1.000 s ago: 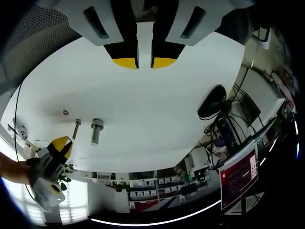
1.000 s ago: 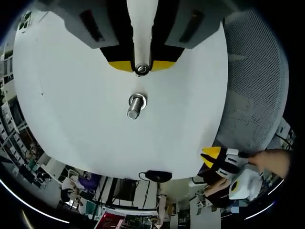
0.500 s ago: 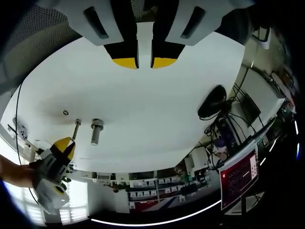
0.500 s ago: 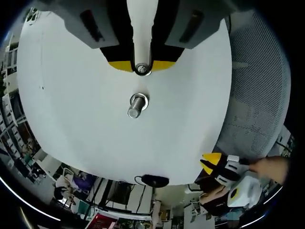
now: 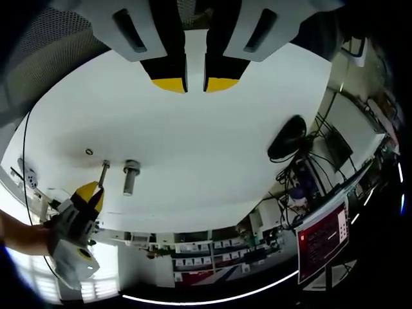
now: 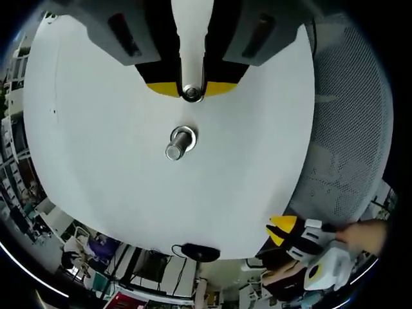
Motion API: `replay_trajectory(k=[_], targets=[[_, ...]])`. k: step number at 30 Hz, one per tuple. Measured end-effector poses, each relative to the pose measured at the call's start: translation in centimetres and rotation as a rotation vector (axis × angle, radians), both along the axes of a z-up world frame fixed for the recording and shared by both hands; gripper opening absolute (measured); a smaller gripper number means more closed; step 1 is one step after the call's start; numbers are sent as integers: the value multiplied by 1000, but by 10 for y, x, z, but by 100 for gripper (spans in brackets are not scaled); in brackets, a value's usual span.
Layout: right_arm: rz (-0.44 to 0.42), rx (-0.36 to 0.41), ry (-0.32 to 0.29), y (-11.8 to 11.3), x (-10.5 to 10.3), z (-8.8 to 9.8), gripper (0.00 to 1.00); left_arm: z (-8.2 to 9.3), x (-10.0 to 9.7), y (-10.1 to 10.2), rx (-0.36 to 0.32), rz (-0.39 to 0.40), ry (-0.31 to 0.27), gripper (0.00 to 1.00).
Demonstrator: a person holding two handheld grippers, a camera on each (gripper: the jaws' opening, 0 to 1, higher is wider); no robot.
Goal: Place the washer onto the threaded stud by aligning its center hole with the stud, sliding it down to the base, and recovering from edge contact or off-axis alignment until the washer reaches the visible bottom stop.
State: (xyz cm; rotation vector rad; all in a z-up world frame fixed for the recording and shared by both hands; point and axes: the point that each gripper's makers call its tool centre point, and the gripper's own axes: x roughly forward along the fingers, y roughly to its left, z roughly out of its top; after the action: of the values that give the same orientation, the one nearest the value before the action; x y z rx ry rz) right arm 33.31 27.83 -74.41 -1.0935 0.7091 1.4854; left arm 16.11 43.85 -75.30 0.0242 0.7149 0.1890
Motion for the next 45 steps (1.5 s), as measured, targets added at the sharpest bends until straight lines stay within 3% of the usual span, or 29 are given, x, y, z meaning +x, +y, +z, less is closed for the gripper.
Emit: replay_trajectory(k=[17, 22, 27, 34, 39, 45], targets=[[-14, -68, 9, -2, -3, -29, 14, -1, 1, -1, -2, -10, 0, 8], [60, -85, -22, -3, -4, -35, 15, -1, 1, -1, -1, -7, 0, 8], [80, -75, -26, -4, -3, -37, 15, -1, 0, -1, -3, -3, 3, 8], [13, -24, -26, -5, 4, -34, 24, -2, 0, 0, 0, -2, 9, 8], [-68, 35, 30, -8, -1, -26, 24, -2, 0, 0, 1, -2, 12, 8], [-137, 86, 45, -15, -1, -23, 23, -2, 0, 0, 2, -1, 12, 8]])
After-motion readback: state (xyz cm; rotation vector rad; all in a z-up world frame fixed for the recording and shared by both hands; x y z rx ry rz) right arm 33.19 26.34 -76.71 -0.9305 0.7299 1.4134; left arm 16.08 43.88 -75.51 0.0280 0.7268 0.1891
